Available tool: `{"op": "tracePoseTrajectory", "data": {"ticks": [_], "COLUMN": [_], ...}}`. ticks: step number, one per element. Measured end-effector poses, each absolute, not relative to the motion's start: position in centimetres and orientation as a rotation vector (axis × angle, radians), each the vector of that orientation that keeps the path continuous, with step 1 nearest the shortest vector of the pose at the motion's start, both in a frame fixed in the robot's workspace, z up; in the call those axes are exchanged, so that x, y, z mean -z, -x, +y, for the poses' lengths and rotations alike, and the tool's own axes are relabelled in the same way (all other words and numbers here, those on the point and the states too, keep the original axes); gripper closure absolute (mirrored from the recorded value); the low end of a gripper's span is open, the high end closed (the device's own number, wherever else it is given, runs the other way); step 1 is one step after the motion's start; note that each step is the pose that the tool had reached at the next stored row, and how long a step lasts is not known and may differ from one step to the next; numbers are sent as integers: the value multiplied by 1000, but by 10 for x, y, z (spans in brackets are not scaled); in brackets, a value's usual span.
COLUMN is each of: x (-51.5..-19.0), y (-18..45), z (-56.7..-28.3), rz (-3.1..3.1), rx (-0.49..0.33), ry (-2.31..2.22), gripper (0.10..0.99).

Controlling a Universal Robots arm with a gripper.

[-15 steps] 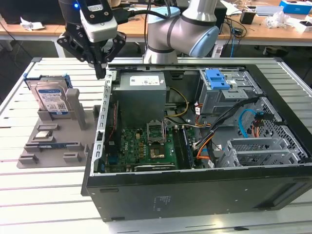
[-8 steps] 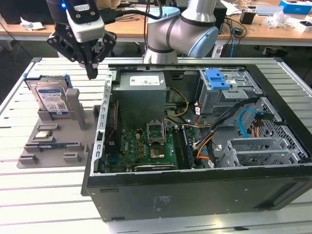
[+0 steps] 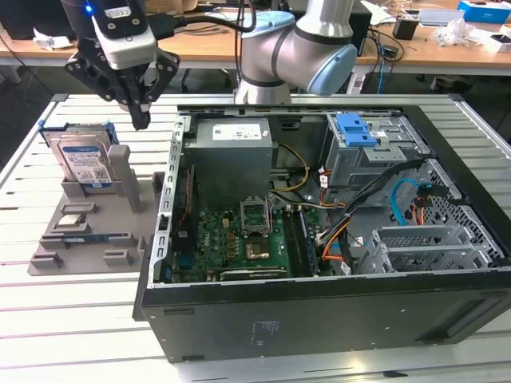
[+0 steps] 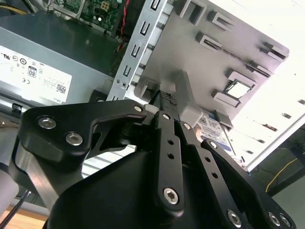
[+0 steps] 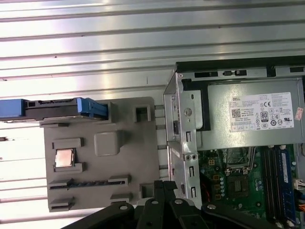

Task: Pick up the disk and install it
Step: 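Reach for the disk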

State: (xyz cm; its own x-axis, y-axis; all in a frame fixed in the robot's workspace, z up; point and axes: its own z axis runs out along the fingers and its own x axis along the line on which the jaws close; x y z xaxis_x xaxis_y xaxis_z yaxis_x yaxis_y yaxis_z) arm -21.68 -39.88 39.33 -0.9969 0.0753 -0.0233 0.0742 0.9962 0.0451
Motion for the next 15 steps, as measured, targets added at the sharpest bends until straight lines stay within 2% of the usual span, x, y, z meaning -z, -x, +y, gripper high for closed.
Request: {"op": "tracePoseTrajectory", "data": {"ticks": [15], "x": [-393], "y": [246], "z": [-399], "rz": [3114], "rx": [-69], "ry": [-117], "gripper": [980]}}
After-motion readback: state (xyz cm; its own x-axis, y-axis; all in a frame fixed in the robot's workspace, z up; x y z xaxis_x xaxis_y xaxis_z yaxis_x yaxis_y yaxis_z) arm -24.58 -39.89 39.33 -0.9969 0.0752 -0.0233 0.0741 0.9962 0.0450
